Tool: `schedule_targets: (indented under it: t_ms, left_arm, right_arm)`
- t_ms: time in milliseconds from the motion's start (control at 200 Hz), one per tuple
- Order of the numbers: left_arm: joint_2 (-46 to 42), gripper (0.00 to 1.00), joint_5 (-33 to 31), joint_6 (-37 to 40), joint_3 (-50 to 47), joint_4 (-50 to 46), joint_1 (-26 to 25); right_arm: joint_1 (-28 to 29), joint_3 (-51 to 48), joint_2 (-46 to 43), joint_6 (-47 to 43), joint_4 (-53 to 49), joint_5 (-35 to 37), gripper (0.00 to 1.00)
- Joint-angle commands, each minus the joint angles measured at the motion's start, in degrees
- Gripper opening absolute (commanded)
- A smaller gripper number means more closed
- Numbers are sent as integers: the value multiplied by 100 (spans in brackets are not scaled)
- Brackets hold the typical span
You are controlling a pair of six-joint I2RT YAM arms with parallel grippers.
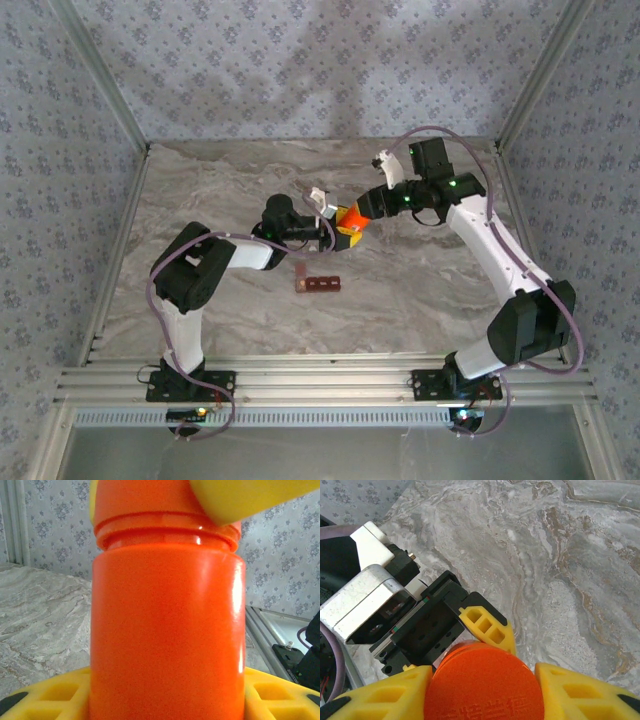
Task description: Sort the pills into containers
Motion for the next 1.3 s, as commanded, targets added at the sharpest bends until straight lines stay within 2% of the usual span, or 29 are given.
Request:
schedule_targets:
  t_ms: [0,240,420,575,740,944,1149,1294]
  left_arm:
    - [-339,0,93,46,15,220,13]
    - [-370,0,-9,20,-55,366,15]
    - [-361,0,-122,2,-92,485,14]
    - [-361,0,-180,11,-111,491,13]
    - [-344,0,-223,37,-101,466,13]
    - [-350,0,-215,105,-100,371,27]
    - [-333,0,-177,115,-75,311,24]
    - [-365,0,-144,169,-74,202,29]
  right_arm:
    - [58,83,3,57,-90,-34,44]
    - [28,-478,-212,675,391,-99,38]
    - [26,-1170,-410,2018,1535,74,36]
    - [258,-1705,-644,3014,2057,732,35]
    - [436,-1800,-781,3218,2085,1227,37]
    - [398,-1324,-638,2890,1727,1104,45]
    - [328,-580,-549,2481,1311,841,67]
    - [197,-98,-580,2238,948,583,73]
